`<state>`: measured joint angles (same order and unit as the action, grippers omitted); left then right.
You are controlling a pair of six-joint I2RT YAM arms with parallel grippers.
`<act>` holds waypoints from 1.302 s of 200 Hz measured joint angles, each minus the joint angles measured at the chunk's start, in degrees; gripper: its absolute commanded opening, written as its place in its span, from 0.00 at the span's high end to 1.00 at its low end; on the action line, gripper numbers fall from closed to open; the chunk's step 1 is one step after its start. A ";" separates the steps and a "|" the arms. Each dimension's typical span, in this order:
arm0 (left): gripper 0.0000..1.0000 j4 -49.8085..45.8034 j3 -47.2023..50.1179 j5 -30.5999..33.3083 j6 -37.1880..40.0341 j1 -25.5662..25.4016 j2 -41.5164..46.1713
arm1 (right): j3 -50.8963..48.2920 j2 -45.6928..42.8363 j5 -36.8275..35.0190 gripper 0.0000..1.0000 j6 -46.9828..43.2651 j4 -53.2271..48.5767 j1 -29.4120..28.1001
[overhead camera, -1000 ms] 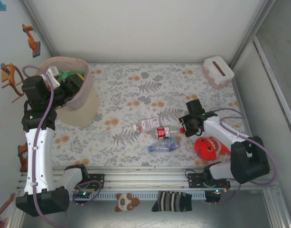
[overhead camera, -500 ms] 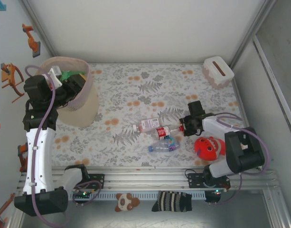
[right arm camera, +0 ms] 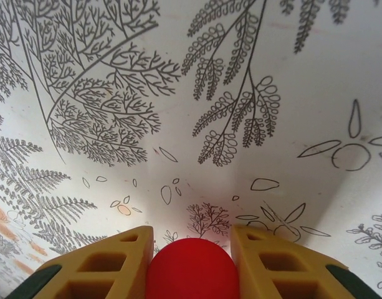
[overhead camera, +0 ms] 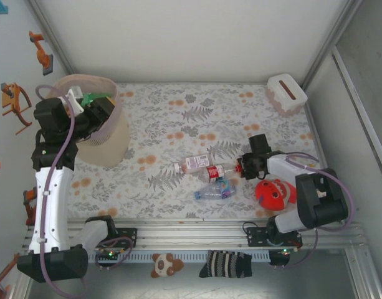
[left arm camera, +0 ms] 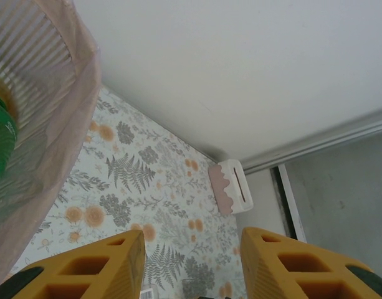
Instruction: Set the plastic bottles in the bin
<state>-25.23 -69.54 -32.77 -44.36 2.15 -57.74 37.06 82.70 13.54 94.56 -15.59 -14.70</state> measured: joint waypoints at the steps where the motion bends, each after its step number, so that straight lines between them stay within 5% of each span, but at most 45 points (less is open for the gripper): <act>1: 0.57 0.00 0.00 0.00 -0.02 -0.02 -0.02 | -0.02 -0.04 0.00 0.75 0.00 0.02 0.00; 73: 0.53 0.22 -1.03 0.15 0.09 -2.03 -0.92 | 3.30 -11.47 -5.66 0.96 -4.63 -7.41 1.14; 153: 0.47 7.08 -2.36 -6.71 4.20 -10.03 -4.37 | 17.99 -20.46 -8.74 1.00 -35.04 -10.34 1.18; 188: 0.46 13.33 -2.36 -9.94 7.41 -16.41 -6.47 | 22.47 -24.04 -4.04 1.00 -48.78 -9.20 1.18; 260: 0.20 21.99 -2.86 -12.72 18.38 -31.82 -11.26 | 25.09 -28.37 15.72 1.00 -64.26 1.88 1.16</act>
<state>-3.25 -72.40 -45.50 -25.98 -29.67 -68.99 62.15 54.33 29.26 30.30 -13.72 -13.54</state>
